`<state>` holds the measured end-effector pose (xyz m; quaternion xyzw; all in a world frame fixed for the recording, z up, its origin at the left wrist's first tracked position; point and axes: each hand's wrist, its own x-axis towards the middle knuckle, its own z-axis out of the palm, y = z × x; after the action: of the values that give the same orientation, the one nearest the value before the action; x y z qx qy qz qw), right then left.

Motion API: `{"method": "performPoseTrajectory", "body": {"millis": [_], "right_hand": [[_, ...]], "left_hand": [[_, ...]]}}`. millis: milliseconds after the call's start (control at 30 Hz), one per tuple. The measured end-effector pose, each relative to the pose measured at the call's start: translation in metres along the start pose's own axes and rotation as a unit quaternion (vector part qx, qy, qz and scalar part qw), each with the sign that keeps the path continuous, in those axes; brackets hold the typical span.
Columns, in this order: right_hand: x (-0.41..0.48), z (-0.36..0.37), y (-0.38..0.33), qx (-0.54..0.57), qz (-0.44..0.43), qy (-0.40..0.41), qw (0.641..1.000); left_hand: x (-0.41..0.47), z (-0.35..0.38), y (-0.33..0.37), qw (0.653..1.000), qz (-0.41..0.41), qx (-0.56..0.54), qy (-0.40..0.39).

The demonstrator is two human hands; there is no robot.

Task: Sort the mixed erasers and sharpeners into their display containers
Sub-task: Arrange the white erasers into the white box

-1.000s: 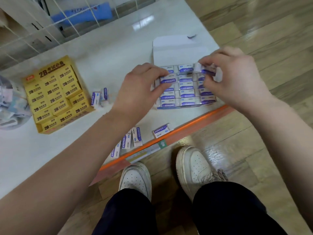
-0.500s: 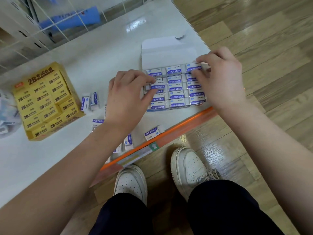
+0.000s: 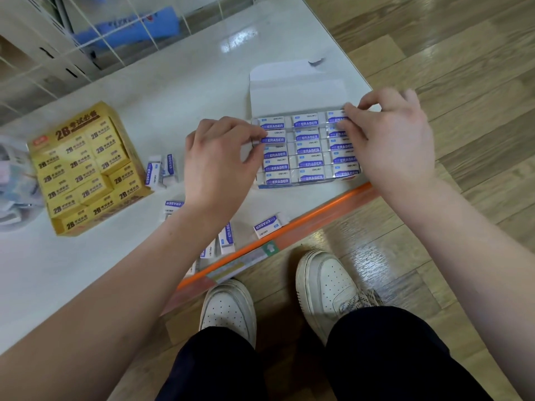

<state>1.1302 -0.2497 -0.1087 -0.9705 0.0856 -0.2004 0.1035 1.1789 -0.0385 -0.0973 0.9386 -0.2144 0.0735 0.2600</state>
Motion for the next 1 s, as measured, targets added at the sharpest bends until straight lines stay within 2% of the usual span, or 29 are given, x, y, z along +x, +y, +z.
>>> {"method": "performPoseTrajectory", "body": {"millis": [333,533,700,833,933,1000], "right_hand": [[0.006,0.001,-0.014,0.048,0.052,-0.008,0.998],[0.007,0.003,-0.016,0.053,0.049,-0.022,0.997],[0.012,0.003,-0.014,0.091,0.068,-0.039,0.993],[0.008,0.003,-0.019,0.078,0.064,-0.031,0.994],[0.000,0.000,-0.030,0.087,0.008,0.021,0.996],[-0.007,-0.005,-0.045,0.175,-0.049,0.026,0.983]], "left_hand": [[0.003,-0.001,0.001,1.000,-0.012,0.020,-0.001],[0.001,0.000,0.002,0.998,0.024,0.055,0.019],[0.003,-0.001,0.005,0.999,-0.026,0.034,0.001],[0.004,-0.001,0.006,0.999,-0.048,0.023,-0.008],[0.005,-0.003,0.004,0.999,-0.030,0.015,-0.026],[0.004,-0.012,-0.002,0.999,-0.014,-0.001,-0.036]]}}
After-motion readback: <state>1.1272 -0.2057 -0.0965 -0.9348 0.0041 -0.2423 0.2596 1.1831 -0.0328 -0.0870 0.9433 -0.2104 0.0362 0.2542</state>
